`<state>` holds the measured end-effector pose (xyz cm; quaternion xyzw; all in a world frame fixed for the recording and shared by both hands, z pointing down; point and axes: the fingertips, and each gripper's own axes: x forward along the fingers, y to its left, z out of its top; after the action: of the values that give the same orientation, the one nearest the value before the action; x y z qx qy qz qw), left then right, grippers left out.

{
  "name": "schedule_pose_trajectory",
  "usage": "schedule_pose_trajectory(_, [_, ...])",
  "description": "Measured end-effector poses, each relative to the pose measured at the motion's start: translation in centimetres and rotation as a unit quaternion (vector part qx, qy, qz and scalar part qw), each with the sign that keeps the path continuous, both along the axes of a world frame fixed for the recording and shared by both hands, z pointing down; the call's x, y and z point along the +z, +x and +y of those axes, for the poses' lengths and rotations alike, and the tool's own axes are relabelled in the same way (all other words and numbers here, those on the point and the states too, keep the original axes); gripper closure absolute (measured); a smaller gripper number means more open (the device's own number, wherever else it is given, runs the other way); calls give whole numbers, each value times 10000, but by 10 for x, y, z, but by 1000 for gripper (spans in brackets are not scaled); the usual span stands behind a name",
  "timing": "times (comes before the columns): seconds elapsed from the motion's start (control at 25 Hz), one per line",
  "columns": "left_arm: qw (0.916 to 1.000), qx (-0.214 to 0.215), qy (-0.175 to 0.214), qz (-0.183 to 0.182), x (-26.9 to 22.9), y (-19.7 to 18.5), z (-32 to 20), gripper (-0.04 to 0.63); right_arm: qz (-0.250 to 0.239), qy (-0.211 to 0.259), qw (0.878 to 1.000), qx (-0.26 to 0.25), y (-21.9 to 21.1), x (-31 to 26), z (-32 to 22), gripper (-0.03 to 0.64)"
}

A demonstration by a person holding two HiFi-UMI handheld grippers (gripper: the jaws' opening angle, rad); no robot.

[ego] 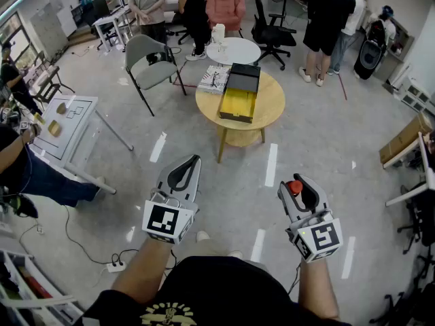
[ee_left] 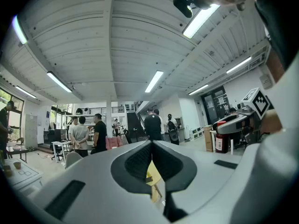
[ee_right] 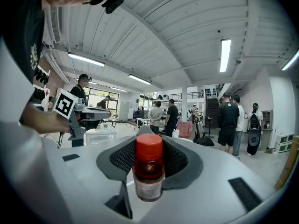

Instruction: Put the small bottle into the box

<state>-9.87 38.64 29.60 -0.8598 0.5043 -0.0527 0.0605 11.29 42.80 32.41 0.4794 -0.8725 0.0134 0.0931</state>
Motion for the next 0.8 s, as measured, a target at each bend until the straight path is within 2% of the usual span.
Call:
schedule_pose_trajectory(0.36, [9999, -73, -24, -68, 5, -7, 3, 577, -60, -43, 9998, -185, -6, 3, -2, 454])
schedule_pose_trajectory(0.56, [9996, 184, 112, -157, 0, 2, -1, 577, -63, 2, 9998, -174, -4, 2, -13, 454])
schedule_pose_trajectory(0.8, [9990, 407, 13, -206, 16, 10, -27, 577, -35, 100, 9998, -195, -5, 0, -38, 454])
